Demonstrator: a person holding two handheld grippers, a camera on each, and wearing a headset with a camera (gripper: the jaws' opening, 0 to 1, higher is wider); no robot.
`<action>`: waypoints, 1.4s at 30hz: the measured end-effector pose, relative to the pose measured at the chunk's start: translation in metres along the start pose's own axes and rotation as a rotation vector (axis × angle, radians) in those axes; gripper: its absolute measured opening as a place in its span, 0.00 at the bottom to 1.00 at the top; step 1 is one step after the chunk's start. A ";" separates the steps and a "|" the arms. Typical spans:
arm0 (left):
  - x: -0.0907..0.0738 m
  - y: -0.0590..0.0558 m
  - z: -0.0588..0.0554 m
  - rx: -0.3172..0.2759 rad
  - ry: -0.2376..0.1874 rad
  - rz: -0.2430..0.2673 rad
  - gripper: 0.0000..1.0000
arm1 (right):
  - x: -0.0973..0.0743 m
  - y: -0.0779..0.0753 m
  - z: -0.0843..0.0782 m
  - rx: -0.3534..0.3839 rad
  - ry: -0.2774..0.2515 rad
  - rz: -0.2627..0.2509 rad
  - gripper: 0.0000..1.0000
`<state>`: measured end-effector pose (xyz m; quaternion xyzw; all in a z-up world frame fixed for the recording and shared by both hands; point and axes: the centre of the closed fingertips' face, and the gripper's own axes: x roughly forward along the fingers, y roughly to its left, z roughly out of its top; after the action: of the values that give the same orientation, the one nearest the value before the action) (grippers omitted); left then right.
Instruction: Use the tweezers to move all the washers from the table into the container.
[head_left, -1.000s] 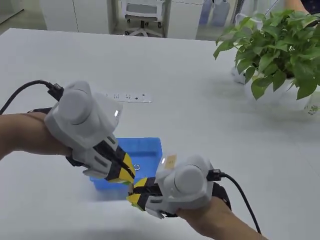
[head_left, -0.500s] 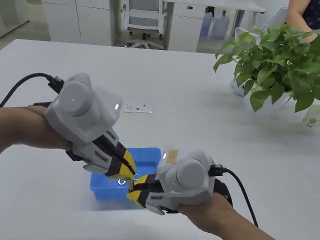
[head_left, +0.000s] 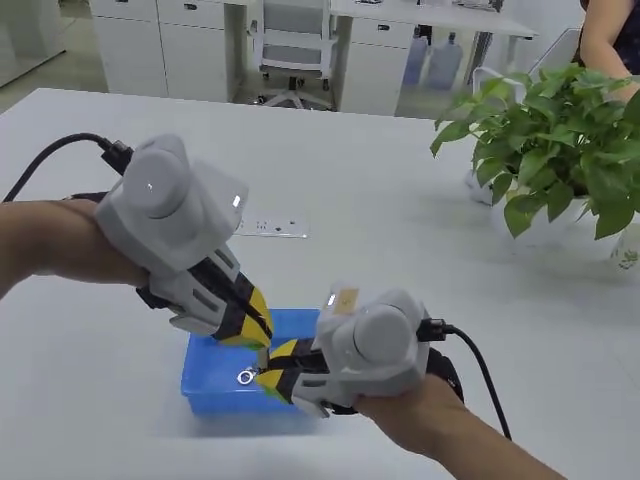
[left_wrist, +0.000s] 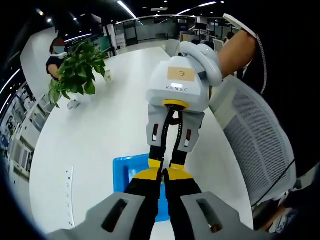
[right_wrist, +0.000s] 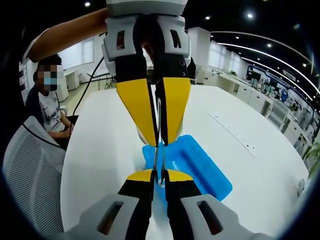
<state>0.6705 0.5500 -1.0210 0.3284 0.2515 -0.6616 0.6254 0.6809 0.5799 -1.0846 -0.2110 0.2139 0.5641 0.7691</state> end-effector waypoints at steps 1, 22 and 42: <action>0.000 0.002 0.000 0.001 0.000 0.002 0.07 | 0.001 -0.002 0.000 -0.005 -0.001 -0.002 0.09; 0.016 0.037 -0.024 -0.016 0.008 0.033 0.07 | 0.028 -0.036 -0.014 0.008 -0.015 0.004 0.10; 0.037 0.055 -0.046 -0.031 0.014 0.037 0.07 | 0.050 -0.051 -0.036 0.017 0.019 0.011 0.10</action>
<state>0.7302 0.5552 -1.0746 0.3279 0.2599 -0.6436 0.6409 0.7401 0.5842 -1.1385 -0.2087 0.2271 0.5643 0.7658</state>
